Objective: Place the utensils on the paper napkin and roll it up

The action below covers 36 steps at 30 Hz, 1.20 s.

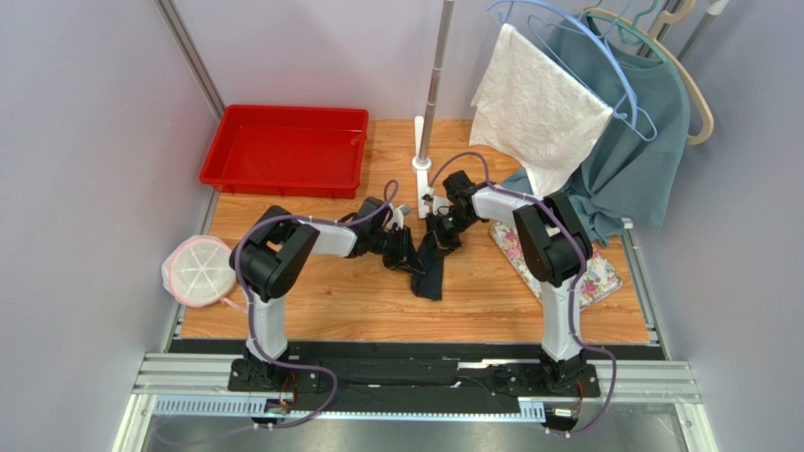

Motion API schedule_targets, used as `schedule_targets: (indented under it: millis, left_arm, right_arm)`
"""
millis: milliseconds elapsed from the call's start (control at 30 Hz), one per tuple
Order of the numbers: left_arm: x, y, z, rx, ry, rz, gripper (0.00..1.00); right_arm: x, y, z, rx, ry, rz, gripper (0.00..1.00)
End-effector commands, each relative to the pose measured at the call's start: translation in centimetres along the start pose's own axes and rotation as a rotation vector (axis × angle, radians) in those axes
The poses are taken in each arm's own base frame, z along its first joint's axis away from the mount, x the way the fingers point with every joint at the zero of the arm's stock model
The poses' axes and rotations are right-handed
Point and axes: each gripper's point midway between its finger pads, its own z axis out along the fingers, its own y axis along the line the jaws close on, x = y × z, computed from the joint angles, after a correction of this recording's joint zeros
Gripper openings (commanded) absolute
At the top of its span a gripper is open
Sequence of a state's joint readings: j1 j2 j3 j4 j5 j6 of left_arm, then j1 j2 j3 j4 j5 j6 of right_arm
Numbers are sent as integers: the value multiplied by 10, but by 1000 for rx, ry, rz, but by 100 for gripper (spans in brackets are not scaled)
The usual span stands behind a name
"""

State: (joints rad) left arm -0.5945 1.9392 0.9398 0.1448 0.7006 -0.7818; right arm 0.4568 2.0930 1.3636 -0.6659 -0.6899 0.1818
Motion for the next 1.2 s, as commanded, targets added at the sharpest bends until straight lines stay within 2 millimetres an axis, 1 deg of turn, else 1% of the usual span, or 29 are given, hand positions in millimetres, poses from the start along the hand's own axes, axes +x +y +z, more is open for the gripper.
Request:
schedule_targets:
  millis: [0, 67, 100, 167, 200, 233, 267, 300, 433, 533, 567, 633, 667, 733, 767, 833, 867, 900, 1033, 1167]
  left_arm:
    - [4, 35, 1, -181, 41, 23, 19]
    - [1, 45, -2, -217, 44, 6, 18]
    - [4, 49, -3, -233, 57, -5, 16]
    - [-3, 53, -6, -258, 48, 7, 14]
    - [-3, 54, -6, -262, 51, 5, 11]
    - [-4, 54, -6, -260, 53, 4, 10]
    - [-5, 54, -6, -263, 54, 12, 8]
    - [-6, 54, -6, -264, 60, 11, 7]
    - [-8, 54, -5, -265, 70, 14, 1]
    - [-7, 55, -4, -271, 78, 5, 0]
    - [-7, 55, -4, -273, 77, 4, 0]
    - [-8, 55, -4, -275, 74, -2, 0]
    - [-9, 55, -4, -276, 72, -2, 0]
    - [-10, 54, -4, -274, 69, -1, 0]
    - [-10, 54, -4, -274, 69, -1, 0]
    - [-12, 53, -4, -270, 67, 3, 0]
    - [-13, 52, -4, -269, 65, 6, 0]
    - [-14, 50, -4, -266, 64, 8, 0]
    - [-14, 52, -4, -268, 64, 12, 0]
    - [-14, 54, -3, -269, 63, 9, 0]
  right_arm:
    - [13, -46, 13, 187, 19, 23, 0]
    - [13, -41, 9, 158, 24, 28, 0]
    - [9, -39, 5, 141, 15, 26, 0]
    - [6, -28, -1, 85, 15, 25, 5]
    - [-1, -22, -10, 68, -12, 15, 7]
    - [-3, -15, -14, 45, -20, 13, 10]
    - [-5, -11, -18, 34, -29, 6, 11]
    - [-9, -5, -27, 25, -54, -5, 11]
    - [-15, 12, -47, -54, -93, 7, 14]
    - [-17, 15, -59, -110, -125, 69, 14]
    - [-18, 12, -64, -119, -137, 94, 14]
    - [-19, 14, -68, -136, -163, 123, 13]
    - [-13, 9, -65, -135, -157, 147, 12]
    - [-12, 5, -61, -129, -163, 170, 10]
    - [-8, 0, -55, -126, -151, 190, 9]
    - [-10, -2, -50, -131, -157, 209, 6]
    - [-8, -6, -46, -135, -149, 224, 6]
    - [-11, -5, -44, -145, -158, 227, 5]
    - [-12, -10, -38, -155, -159, 244, 4]
    - [-9, -15, -32, -174, -153, 284, 3]
